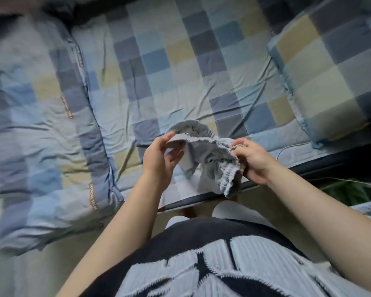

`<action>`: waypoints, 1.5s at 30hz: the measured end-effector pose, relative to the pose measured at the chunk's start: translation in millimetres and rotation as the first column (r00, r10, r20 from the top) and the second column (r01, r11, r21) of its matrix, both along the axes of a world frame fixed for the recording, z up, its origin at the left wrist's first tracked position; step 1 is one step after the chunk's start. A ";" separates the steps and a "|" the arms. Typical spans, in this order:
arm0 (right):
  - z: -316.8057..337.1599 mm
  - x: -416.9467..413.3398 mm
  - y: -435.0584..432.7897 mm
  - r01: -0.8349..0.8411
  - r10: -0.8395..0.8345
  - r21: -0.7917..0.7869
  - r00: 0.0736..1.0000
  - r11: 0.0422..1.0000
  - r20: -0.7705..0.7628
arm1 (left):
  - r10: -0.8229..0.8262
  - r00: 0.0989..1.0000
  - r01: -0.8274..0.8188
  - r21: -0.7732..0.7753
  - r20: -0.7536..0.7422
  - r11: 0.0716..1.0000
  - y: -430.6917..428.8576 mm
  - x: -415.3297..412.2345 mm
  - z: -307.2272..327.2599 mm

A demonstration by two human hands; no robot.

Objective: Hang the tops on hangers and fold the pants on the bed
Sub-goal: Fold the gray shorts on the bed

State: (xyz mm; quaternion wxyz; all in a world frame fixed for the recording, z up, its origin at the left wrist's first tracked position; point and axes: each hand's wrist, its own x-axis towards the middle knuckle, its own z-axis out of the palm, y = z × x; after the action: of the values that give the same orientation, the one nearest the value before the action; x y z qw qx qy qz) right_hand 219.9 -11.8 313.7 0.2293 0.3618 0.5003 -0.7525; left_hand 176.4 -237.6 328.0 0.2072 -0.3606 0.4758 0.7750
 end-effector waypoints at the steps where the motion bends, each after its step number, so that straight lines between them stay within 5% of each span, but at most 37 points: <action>1: 3.4 5.3 -10.3 -0.072 0.072 0.021 0.997 0.997 0.005 | 0.015 0.999 -0.015 -0.007 -0.045 1.000 -9.2 3.2 9.7; 4: 10.9 21.5 -43.6 -0.389 0.382 0.177 0.921 0.904 0.072 | -0.076 0.980 0.058 -0.097 -0.186 0.994 -35.3 8.4 37.5; 7: 25.0 28.3 -78.7 -0.585 0.603 0.466 0.787 0.664 0.129 | -0.327 0.895 0.227 -0.320 -0.305 0.920 -62.8 8.4 64.9; 10: 59.3 19.8 -109.8 -0.419 0.676 0.699 0.726 0.579 -0.125 | -0.604 0.701 0.360 -0.544 -0.378 0.758 -86.2 9.3 91.4; 12: 85.4 9.4 -134.3 -0.400 0.783 0.739 0.558 0.543 -0.274 | -0.758 0.539 0.386 -0.692 -0.367 0.610 -100.0 11.4 107.2; 16: 123.5 -18.6 -175.6 -0.317 0.865 0.842 0.404 0.436 -0.296 | -0.839 0.381 0.248 -0.832 -0.388 0.497 -129.1 14.3 133.9; 21: 162.6 -48.5 -190.9 0.073 0.804 0.887 0.393 0.456 -0.446 | -0.833 0.440 -0.084 -0.939 -0.335 0.333 -177.5 2.4 137.8; 26: 179.3 -64.1 -167.3 0.288 0.673 0.812 0.457 0.508 -0.582 | -0.625 0.757 -0.080 -0.976 -0.191 0.201 -211.4 -10.9 112.8; 29: 176.8 -67.4 -140.1 0.320 0.635 0.828 0.533 0.460 -0.559 | -0.427 0.888 -0.044 -0.958 -0.168 0.284 -221.7 -9.9 101.2; 33: 149.9 -69.9 -115.4 0.007 0.716 0.980 0.682 0.198 -0.149 | -0.515 0.813 -0.028 -0.903 -0.271 0.430 -201.7 -13.3 113.3; 35: 135.9 -65.3 -121.3 -0.185 0.762 0.974 0.648 0.131 0.021 | -0.603 0.726 -0.012 -0.883 -0.330 0.469 -183.2 -16.9 129.9; 40: 126.4 -55.1 -180.9 -0.331 0.907 0.883 0.369 0.334 -0.204 | -0.750 0.531 -0.003 -0.887 -0.393 0.462 -148.1 -24.6 168.5; 42: 124.7 -61.7 -197.5 -0.228 0.874 0.896 0.405 0.380 -0.267 | -0.742 0.541 -0.047 -0.895 -0.396 0.443 -148.7 -29.1 174.5; 45: 121.1 -81.6 -198.8 -0.022 0.848 0.969 0.489 0.247 -0.205 | -0.677 0.665 -0.164 -0.946 -0.315 0.280 -172.9 -39.1 174.5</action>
State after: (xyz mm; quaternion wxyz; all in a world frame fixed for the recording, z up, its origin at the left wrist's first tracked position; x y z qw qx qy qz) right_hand 138.3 -210.6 434.8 0.0092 -0.0865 0.9427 -0.3222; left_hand 137.3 -410.5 502.5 -0.0938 -0.0039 0.9229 0.3734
